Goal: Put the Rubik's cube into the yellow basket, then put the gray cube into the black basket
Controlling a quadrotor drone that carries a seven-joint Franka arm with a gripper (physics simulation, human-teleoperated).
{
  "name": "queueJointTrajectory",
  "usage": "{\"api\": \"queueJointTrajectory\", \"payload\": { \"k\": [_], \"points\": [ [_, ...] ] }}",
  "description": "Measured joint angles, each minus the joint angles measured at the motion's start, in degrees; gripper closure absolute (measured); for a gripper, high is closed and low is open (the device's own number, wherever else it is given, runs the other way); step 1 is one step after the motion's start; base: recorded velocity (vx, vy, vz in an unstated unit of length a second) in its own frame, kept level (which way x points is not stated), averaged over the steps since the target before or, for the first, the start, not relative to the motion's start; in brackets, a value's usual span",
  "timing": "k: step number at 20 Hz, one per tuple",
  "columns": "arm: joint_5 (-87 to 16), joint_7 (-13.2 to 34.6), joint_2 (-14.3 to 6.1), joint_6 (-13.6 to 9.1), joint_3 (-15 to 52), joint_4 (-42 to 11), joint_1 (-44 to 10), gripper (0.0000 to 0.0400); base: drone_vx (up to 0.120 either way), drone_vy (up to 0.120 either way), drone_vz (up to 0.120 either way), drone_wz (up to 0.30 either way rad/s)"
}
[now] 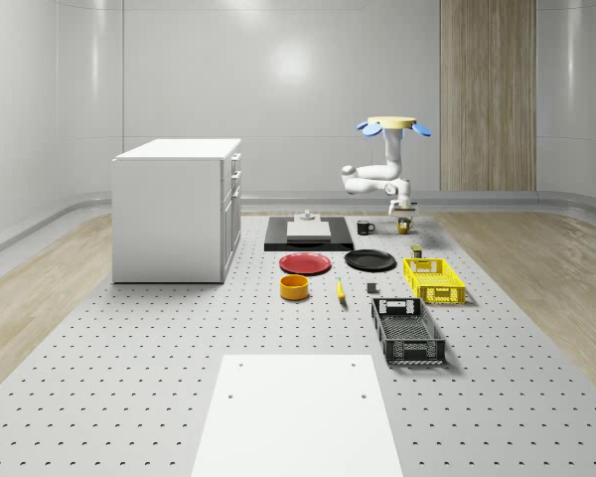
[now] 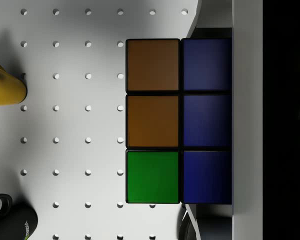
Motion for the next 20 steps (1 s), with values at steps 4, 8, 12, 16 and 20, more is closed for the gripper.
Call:
{"api": "queueJointTrajectory", "payload": {
  "k": [4, 8, 12, 16, 20],
  "points": [
    [0.21, 0.11, -0.44, 0.4, 0.1, 0.02, -0.13, 0.0075, 0.12, 0.08, 0.0, 0.0],
    [0.4, 0.22, -0.85, 0.79, 0.18, 0.05, -0.26, 0.0075, 0.12, 0.06, 0.0, 0.0],
    [0.57, 0.32, -1.25, 1.16, 0.26, 0.07, -0.38, 0.0075, 0.12, 0.0, 0.0, 0.0],
    [0.74, 0.41, -1.63, 1.52, 0.33, 0.09, -0.5, 0.0075, 0.12, 0.0, 0.0, 0.0],
    [0.9, 0.5, -2.0, 1.86, 0.4, 0.12, -0.6, 0.0075, 0.12, 0.0, 0.0, 0.0]
  ]
}}
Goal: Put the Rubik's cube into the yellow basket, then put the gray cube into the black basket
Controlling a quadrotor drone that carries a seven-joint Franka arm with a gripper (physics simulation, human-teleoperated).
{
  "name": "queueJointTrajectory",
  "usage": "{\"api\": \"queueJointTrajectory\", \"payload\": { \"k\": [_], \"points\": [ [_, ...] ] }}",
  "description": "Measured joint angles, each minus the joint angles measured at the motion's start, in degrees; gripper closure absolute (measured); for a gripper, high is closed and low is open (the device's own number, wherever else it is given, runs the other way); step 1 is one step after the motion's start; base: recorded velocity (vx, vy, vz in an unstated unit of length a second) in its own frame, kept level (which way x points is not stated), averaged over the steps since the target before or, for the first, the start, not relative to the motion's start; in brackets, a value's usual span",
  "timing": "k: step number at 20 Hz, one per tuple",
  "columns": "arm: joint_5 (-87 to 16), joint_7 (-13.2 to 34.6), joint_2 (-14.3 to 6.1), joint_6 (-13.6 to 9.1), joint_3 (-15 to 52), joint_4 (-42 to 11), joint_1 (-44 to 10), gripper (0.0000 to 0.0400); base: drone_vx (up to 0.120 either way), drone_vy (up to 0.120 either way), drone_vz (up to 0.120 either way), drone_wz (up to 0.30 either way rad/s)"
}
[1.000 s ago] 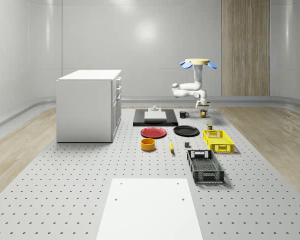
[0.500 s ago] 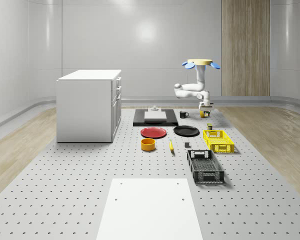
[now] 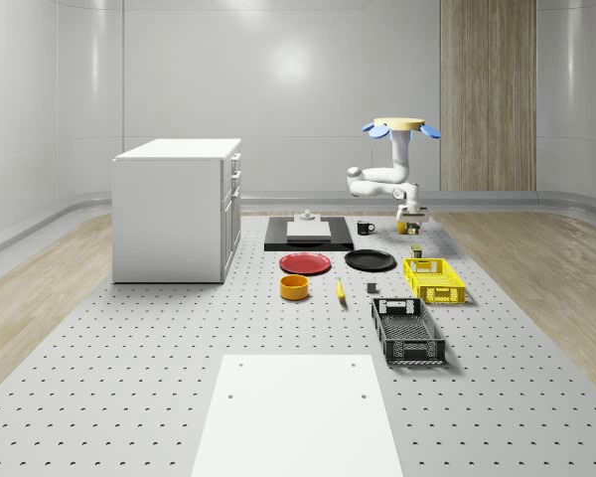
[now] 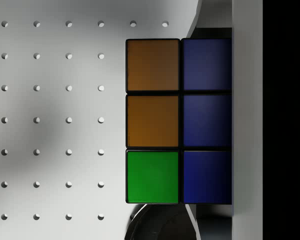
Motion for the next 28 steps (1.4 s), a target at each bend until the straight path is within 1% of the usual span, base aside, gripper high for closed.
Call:
{"api": "queueJointTrajectory", "payload": {
  "k": [28],
  "points": [
    [0.91, 0.5, -2.12, 1.98, 0.37, 0.12, -0.62, 0.0075, 0.12, 0.0, 0.0, 0.0]
  ]
}}
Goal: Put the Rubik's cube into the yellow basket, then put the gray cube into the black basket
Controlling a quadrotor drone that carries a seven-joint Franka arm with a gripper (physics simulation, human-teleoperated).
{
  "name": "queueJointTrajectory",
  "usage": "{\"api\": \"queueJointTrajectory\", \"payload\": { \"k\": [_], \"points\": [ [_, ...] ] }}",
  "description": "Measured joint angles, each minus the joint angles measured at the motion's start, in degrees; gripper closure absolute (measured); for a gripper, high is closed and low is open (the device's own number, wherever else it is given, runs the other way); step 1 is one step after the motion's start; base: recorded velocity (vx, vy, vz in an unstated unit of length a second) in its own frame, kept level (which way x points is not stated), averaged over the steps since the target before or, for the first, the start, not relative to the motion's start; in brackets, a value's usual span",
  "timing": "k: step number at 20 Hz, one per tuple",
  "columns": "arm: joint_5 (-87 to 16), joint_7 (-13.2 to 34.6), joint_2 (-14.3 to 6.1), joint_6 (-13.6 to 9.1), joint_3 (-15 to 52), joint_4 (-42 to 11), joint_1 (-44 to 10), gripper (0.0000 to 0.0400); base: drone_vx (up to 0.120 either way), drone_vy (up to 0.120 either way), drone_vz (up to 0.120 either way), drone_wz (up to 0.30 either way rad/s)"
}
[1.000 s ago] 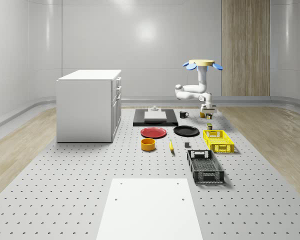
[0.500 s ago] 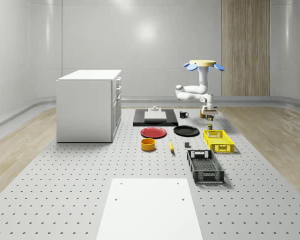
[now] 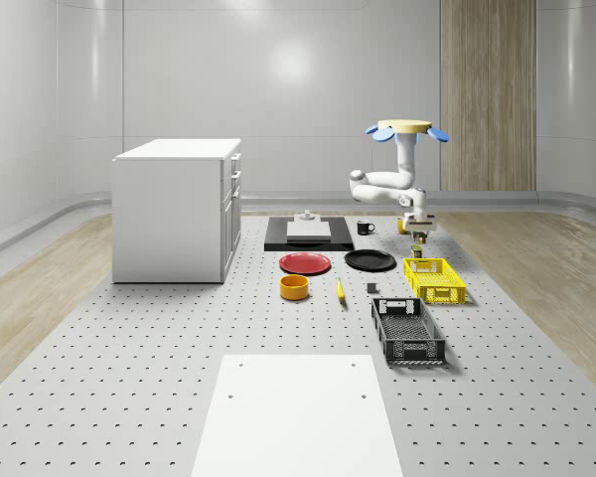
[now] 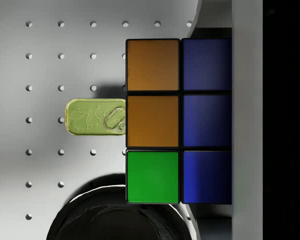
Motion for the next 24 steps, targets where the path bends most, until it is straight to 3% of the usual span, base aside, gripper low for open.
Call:
{"api": "queueJointTrajectory", "payload": {
  "k": [24],
  "points": [
    [0.55, 0.29, -1.3, 1.22, 0.21, 0.07, -0.37, 0.0075, 0.12, 0.0, 0.0, 0.0]
  ]
}}
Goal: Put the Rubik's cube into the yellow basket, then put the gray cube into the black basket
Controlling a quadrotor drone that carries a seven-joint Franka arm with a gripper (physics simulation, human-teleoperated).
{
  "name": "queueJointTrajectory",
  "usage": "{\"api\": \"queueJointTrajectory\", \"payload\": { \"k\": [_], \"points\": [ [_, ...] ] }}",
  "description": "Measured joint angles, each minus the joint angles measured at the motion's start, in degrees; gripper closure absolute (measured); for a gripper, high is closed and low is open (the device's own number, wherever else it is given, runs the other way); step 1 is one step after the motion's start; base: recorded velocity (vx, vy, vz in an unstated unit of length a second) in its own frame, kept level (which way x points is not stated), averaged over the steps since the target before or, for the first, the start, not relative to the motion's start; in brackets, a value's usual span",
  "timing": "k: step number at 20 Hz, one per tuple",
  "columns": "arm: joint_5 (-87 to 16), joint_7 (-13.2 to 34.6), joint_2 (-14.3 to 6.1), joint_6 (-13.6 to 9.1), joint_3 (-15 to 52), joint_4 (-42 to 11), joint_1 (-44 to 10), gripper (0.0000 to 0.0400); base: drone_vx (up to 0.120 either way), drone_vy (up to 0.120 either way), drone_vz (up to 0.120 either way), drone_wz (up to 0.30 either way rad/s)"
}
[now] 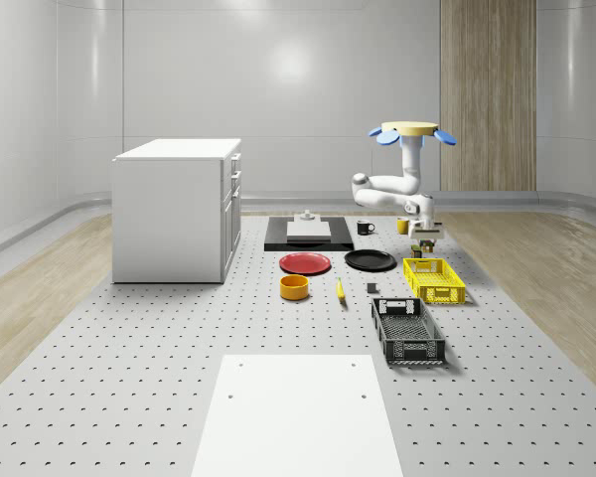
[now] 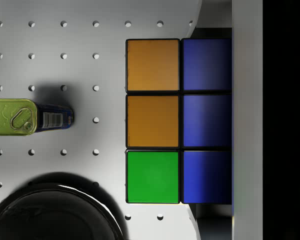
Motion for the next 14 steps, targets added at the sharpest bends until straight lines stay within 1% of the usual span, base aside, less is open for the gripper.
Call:
{"api": "queueJointTrajectory", "payload": {
  "k": [6, 9, 14],
  "points": [
    [0.11, 0.06, -0.27, 0.25, 0.04, 0.01, -0.07, 0.0075, 0.12, 0.0, 0.0, 0.0],
    [0.16, 0.09, -0.39, 0.37, 0.06, 0.02, -0.11, 0.0075, 0.067, 0.0, -0.013, 0.0],
    [0.25, 0.13, -0.59, 0.55, 0.09, 0.03, -0.17, 0.0075, 0.0, 0.0, -0.12, 0.0]
  ]
}}
